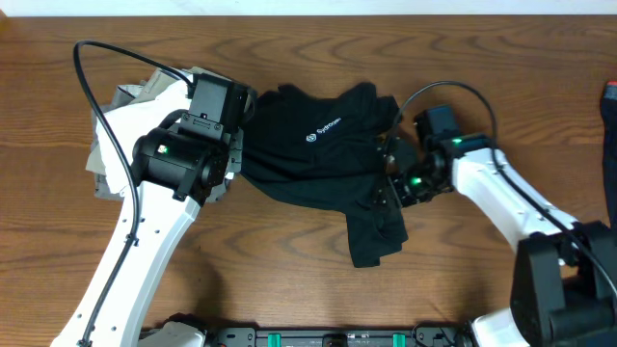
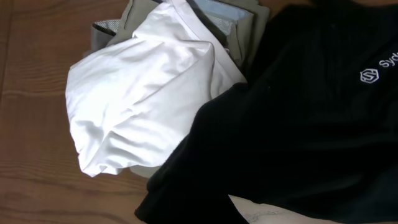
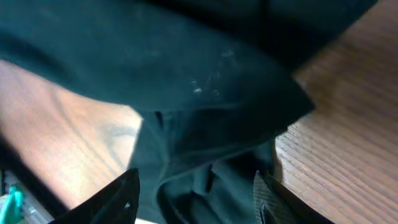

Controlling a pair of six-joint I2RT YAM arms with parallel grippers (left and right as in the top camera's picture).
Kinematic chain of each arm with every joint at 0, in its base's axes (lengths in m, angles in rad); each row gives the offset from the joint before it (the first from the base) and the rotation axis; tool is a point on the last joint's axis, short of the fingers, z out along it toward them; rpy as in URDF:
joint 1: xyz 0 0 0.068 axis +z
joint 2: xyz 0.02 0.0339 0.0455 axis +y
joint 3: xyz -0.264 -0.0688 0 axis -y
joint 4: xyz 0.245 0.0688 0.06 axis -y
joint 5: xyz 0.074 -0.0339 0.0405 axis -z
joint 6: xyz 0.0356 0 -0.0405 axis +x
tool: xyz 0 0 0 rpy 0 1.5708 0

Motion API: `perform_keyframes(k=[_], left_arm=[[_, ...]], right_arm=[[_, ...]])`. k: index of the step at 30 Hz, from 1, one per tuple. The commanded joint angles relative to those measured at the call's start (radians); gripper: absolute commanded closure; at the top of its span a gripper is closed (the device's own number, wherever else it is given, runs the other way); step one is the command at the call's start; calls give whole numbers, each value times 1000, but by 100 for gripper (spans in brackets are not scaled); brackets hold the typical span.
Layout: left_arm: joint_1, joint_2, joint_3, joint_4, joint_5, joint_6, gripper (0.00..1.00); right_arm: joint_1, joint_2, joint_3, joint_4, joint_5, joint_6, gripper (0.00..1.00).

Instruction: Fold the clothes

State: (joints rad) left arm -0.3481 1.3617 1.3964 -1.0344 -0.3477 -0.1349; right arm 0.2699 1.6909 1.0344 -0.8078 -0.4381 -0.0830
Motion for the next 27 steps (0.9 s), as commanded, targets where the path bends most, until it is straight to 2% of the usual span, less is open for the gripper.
perform_keyframes(k=[1, 4, 7, 9, 12, 15, 23, 25, 27], left_arm=[[4, -4, 2, 2, -35, -17, 94], [5, -4, 2, 3, -35, -17, 94], [5, -4, 2, 3, -35, -17, 94], [5, -4, 2, 2, -35, -17, 94], [5, -4, 2, -3, -35, -17, 94], [5, -4, 2, -4, -36, -17, 94], [5, -11, 14, 3, -35, -51, 94], [4, -14, 23, 5, -35, -55, 94], [4, -14, 29, 8, -35, -55, 94]], right_arm=[[27, 55, -10, 13, 119, 79, 43], [33, 105, -10, 47, 53, 86, 50], [33, 134, -10, 79, 2, 86, 75], [27, 134, -9, 80, 58, 89, 85], [0, 113, -2, 41, 237, 132, 91], [-42, 77, 1, 14, 335, 159, 92], [-162, 11, 1, 23, 324, 179, 91], [-169, 11, 1, 30, 187, 150, 88], [-160, 12, 1, 34, -69, 23, 75]])
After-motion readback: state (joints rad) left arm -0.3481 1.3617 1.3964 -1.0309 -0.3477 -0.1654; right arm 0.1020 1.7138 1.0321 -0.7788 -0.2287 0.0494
